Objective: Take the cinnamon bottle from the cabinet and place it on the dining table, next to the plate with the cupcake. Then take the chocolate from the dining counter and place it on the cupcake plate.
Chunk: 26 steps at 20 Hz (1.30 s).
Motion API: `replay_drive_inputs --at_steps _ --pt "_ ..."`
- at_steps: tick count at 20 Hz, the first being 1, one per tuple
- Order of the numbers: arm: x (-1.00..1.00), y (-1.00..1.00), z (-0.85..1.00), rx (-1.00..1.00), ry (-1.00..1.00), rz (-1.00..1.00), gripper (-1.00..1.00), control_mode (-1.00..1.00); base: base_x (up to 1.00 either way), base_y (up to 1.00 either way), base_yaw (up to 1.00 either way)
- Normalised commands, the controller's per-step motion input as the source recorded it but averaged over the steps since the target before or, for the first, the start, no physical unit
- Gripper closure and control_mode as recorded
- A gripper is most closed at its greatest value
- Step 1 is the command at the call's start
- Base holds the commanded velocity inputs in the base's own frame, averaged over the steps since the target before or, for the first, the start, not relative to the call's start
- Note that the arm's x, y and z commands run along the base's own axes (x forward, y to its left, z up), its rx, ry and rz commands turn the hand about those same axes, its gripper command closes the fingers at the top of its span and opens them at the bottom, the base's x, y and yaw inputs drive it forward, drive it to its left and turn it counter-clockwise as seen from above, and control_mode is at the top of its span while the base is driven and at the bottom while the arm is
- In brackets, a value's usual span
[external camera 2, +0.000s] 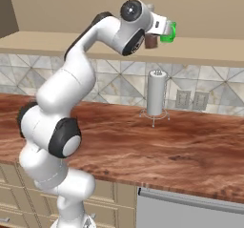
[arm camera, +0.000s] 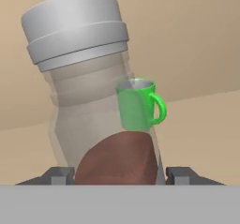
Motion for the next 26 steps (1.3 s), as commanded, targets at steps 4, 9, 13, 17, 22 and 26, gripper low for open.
replay_drive_inputs --at_steps 4,9,13,17,22,26 --pt "-1.00 0.29 0.00 0.06 -0.08 0.18 1.00 -1.00 0.00 0.00 0.00" --pt "-1.00 0.33 -0.13 0.03 0.00 0.18 1.00 -1.00 0.00 0.00 0.00" --pt "-1.00 0.29 -0.13 0.04 0.00 0.06 1.00 -1.00 0.00 0.00 0.00" --pt "-0.70 0.11 -0.19 0.00 0.01 0.01 1.00 -1.00 0.00 0.00 0.00" --pt "-0.89 0.00 -0.56 0.03 0.07 0.05 1.00 -1.00 0.00 0.00 0.00" --pt "-0.84 0.00 -1.00 0.08 0.00 0.08 1.00 -1.00 0.00 0.00 0.00"
